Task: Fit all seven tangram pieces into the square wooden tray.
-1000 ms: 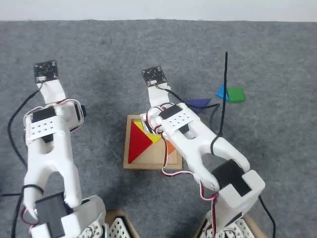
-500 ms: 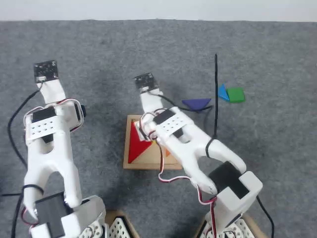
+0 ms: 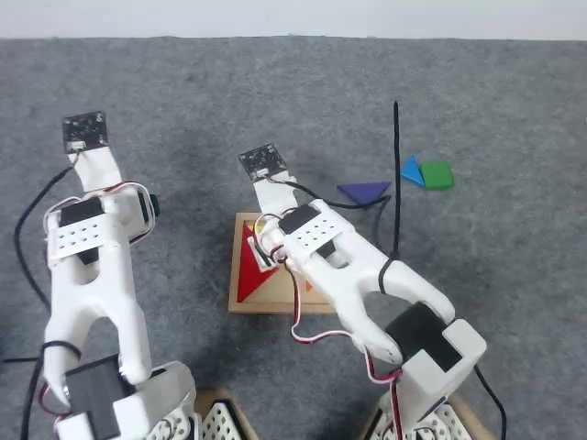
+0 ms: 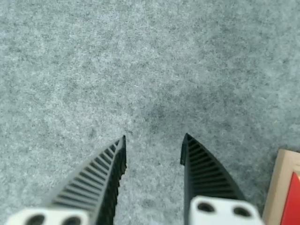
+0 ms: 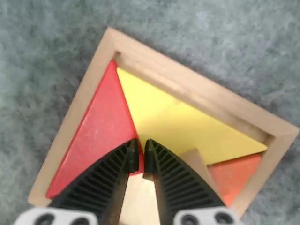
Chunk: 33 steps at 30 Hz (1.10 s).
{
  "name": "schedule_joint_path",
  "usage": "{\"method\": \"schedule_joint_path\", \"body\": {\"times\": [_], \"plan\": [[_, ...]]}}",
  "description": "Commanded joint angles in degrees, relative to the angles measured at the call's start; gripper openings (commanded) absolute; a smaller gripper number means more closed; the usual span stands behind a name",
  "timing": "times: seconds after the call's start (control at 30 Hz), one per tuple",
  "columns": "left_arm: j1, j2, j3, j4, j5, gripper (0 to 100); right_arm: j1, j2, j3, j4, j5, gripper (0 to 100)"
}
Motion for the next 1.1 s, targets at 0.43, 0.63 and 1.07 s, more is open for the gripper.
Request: {"method": "schedule_joint_path", "body": {"times": [0.43,0.63,1.07], "plan": [[0.4,-0.3,-0.9,-1.4,0.0,19,3.6,-31.2,17.8,-2.6,4.1,4.3],[0.5,-0.3,-0.9,-1.4,0.0,19,9.8,-37.1,20.6,0.4,6.3,4.4],[0.5,-0.3,-0.8,-1.4,0.0,19,9.8,-30.2,29.5,-4.6,7.4,4.7]]}}
